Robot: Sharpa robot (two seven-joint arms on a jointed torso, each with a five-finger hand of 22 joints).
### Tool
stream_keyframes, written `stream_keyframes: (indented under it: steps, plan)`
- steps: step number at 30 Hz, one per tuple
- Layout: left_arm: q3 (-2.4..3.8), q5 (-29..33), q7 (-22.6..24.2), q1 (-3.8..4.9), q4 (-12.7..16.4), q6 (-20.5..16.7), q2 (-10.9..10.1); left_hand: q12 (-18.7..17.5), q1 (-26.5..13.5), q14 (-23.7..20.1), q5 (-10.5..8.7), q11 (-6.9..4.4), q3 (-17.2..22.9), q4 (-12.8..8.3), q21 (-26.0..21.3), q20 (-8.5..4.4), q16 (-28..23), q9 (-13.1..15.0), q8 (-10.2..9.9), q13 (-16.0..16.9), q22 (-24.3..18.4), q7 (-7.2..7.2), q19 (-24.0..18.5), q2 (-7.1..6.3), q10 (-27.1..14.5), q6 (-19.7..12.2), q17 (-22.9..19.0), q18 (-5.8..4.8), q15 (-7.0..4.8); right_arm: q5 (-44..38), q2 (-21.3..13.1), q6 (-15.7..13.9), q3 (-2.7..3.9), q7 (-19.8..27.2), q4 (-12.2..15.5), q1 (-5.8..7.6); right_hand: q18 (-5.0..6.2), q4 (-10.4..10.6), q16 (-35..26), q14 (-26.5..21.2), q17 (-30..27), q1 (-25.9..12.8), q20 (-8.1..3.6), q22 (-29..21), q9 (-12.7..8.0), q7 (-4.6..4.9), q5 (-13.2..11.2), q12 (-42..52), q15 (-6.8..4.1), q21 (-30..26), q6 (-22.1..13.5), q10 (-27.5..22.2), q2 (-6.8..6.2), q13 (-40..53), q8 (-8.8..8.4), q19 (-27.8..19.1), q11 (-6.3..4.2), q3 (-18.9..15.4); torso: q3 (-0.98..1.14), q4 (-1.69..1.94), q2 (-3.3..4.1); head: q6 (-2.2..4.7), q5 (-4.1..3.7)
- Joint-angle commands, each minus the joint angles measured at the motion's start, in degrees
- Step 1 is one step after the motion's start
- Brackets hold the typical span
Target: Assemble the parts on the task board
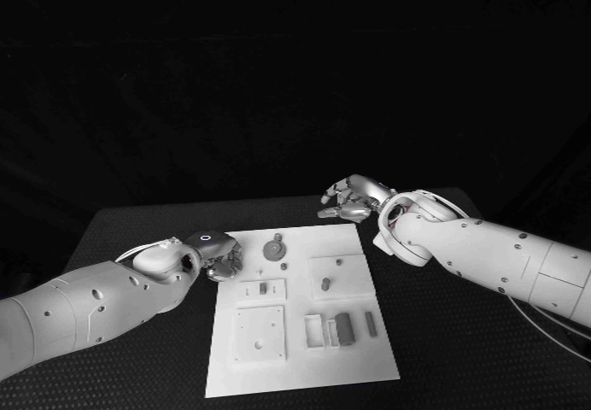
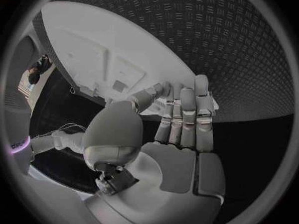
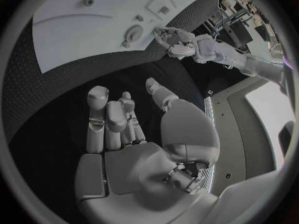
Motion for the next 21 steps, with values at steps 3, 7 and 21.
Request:
stream_keyframes:
  steps: [3, 7, 21]
  plan:
    - [-0.04, 0.0, 1.1, -0.09, 0.2, 0.1, 0.1, -0.6, 0.2, -0.1, -0.26, -0.28, -0.3, -0.1, 0.6, -0.33, 0.6, 0.1, 0.7, -0.6, 1.3, -0.52, 0.5, 1.79, 1.3, 1.5, 0.4, 1.42, -0.21, 0.0, 0.0, 0.6, 0.03, 0.4, 0.0, -0.02, 3.63, 0.4, -0.2, -0.1, 0.1, -0.5, -0.34, 1.0, 0.0, 1.06, 0.2, 0.2, 0.29, -0.4, -0.6, -0.4, -0.09, -0.1, -0.18, 0.1, -0.10, 0.1, 0.01, -0.02, 0.01, -0.06, -0.01]
    - [-0.03, 0.2, 1.0, -0.09, 0.3, 0.2, 0.1, -1.1, 0.2, 0.2, -0.27, -0.54, -0.6, -0.3, 0.9, -0.60, 1.0, 0.2, 1.2, -1.1, 1.3, -1.16, 0.9, 2.46, 2.4, 2.7, 0.8, 1.35, -0.48, 0.0, 0.0, 0.7, 0.03, 0.3, 0.0, -0.02, 3.63, 0.4, -0.2, -0.1, 0.1, -0.5, -0.34, 1.0, 0.0, 1.06, 0.2, 0.2, 0.29, -0.4, -0.6, -0.4, -0.09, -0.1, -0.18, 0.1, -0.10, 0.1, 0.05, -0.06, 0.01, -0.09, -0.03]
    - [0.30, 3.3, -3.2, -0.03, 2.4, -0.2, -1.4, -1.9, -3.4, 1.5, -0.13, -1.72, -1.7, 0.1, 2.7, -1.75, 2.4, 0.0, 2.0, -2.3, 1.4, -2.23, 2.7, 3.90, 6.1, 5.5, 2.6, 1.21, -1.65, 0.0, -0.1, 0.7, 0.02, 0.2, -0.2, -0.03, 3.63, 0.4, -0.2, -0.1, 0.1, -0.4, -0.35, 1.0, 0.0, 1.05, 0.2, 0.2, 0.29, -0.4, -0.5, -0.4, -0.09, -0.1, -0.17, 0.1, -0.10, 0.1, 0.05, 0.05, -0.15, 0.00, 0.02]
